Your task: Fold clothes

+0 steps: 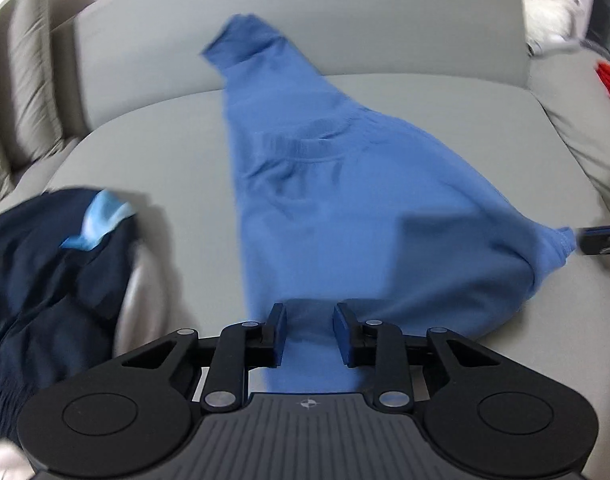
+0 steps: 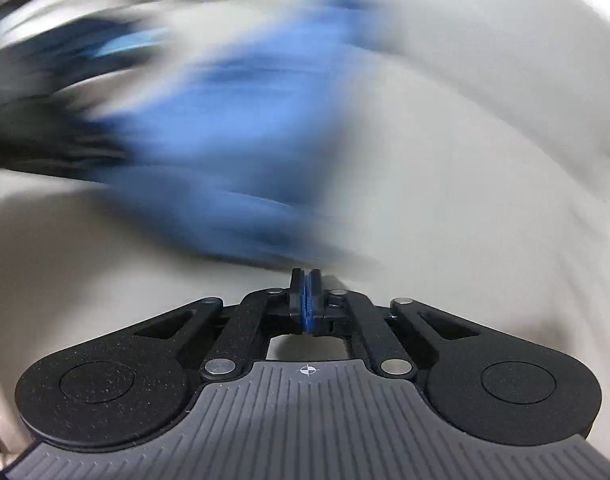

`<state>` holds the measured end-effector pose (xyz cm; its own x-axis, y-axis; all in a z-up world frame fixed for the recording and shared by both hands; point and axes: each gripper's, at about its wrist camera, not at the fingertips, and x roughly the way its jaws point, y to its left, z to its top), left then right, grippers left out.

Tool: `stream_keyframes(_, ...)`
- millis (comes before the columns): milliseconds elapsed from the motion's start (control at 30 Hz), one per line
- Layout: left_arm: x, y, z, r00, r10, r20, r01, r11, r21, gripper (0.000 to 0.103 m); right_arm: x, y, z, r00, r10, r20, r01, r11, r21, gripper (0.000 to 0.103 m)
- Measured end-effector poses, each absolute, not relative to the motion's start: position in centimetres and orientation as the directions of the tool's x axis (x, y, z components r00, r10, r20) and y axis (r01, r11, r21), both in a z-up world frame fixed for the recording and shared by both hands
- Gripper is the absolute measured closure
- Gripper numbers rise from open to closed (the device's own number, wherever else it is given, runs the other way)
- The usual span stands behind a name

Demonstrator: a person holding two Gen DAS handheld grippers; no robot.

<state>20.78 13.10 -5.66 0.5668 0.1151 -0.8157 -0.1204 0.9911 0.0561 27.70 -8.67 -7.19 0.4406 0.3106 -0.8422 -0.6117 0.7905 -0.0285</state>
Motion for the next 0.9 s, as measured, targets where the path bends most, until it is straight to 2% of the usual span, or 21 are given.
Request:
stream_keyframes(67,19.4,13.0,-4.2,0.626,0.082,-0.775,-0.143,0.99,-0.01,0.073,27.7,-12.0,-5.5,0.451,0.327,-0.83,-0.531,0.846,0.045,0.096)
stream_keyframes(200,20.6,12.0,-4.2,0.707,0.112,-0.699,-0.14,0.99,0.018,0.071,25.5,-10.3,-4.0,0.439,0.482,-0.758,-0.522,0.824,0.221,0.093)
stream_keyframes(300,22.0,12.0,-6.6,0.638,0.086,-0.765,-0.144,0.99,-0.009,0.07,23.9,-5.3,-4.4,0.433,0.553,-0.711,-0.55,0.788,0.278,0.094)
stream_keyframes(400,21.3,11.5,-8.2,0.596,0.128,-0.793,-0.113,0.991,0.076,0.069,23.4,-2.5,-5.3,0.434,0.549,-0.714,-0.558,0.786,0.266,0.094)
stream_keyframes(467,20.6,11.3,-7.7,0.599,0.153,-0.786,-0.104,0.988,0.113,0.069,23.4,-2.1,-5.8,0.433,0.518,-0.738,-0.583,0.785,0.21,0.098)
stream_keyframes(500,20.2,11.7,-7.4,0.604,0.144,-0.784,-0.124,0.989,0.086,0.069,23.7,-2.5,-6.0,0.443,0.474,-0.761,-0.572,0.803,0.167,0.098)
stream_keyframes(567,19.6,12.8,-7.2,0.606,0.125,-0.786,-0.163,0.986,0.032,0.069,24.6,-4.8,-6.5,0.478,0.319,-0.819,-0.498,0.866,0.047,0.088)
stream_keyframes(600,19.4,13.0,-6.9,0.615,0.122,-0.779,-0.176,0.984,0.016,0.069,25.2,-6.4,-6.7,0.484,0.249,-0.839,-0.439,0.899,0.014,0.088)
stream_keyframes(667,18.9,13.4,-6.2,0.647,0.117,-0.753,-0.19,0.982,-0.011,0.069,25.6,-9.6,-6.2,0.479,0.183,-0.858,-0.325,0.946,0.02,0.088)
stream_keyframes(733,19.0,13.3,-5.7,0.673,0.114,-0.731,-0.189,0.982,-0.021,0.069,25.2,-11.1,-4.7,0.513,0.162,-0.843,-0.287,0.958,0.01,0.088)
stream_keyframes(800,18.9,13.1,-5.3,0.702,0.1,-0.705,-0.175,0.984,-0.035,0.069,24.4,-10.8,-3.1,0.549,0.224,-0.805,-0.32,0.946,0.046,0.088)
stream_keyframes(900,19.3,13.1,-5.4,0.706,0.092,-0.702,-0.167,0.985,-0.039,0.069,23.5,-7.0,-0.8,0.563,0.436,-0.702,-0.452,0.874,0.179,0.088)
